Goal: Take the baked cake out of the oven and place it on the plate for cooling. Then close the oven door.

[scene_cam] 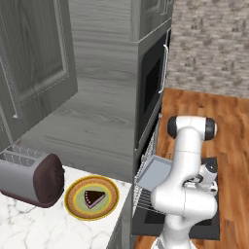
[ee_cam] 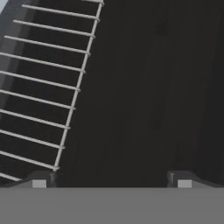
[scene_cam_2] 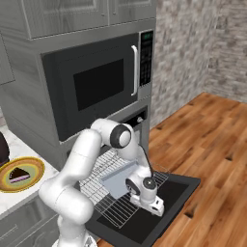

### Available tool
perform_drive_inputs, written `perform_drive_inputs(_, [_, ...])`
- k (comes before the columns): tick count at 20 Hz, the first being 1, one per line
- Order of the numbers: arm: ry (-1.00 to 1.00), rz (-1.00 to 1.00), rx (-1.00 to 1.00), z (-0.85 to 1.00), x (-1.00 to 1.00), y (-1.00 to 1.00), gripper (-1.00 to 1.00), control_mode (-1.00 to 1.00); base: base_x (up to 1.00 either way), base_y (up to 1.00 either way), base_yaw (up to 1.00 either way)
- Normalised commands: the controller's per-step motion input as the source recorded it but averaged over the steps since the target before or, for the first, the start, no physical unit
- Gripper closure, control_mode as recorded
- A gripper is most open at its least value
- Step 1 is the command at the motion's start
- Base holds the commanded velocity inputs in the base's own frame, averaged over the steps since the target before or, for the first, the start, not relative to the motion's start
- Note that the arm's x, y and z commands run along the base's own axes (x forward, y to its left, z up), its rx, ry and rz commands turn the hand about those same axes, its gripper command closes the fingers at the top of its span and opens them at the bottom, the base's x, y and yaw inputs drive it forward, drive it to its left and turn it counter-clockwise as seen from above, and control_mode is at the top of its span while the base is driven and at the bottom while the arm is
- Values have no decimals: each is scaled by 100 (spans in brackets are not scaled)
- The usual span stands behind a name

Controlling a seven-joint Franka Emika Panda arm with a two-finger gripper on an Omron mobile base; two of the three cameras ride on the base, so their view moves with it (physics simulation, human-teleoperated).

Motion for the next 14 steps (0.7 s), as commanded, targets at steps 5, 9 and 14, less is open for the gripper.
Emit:
perform_drive_inputs(5, [0,-5,8,-20,63,-38,-100,-100,0,0,0])
perform_drive_inputs(9, [2,-7,6,-23,67,-27,-100,-100,0,0,0])
perform_drive_inputs(14, [3,-7,4,-32,64,-19,-100,-100,0,0,0])
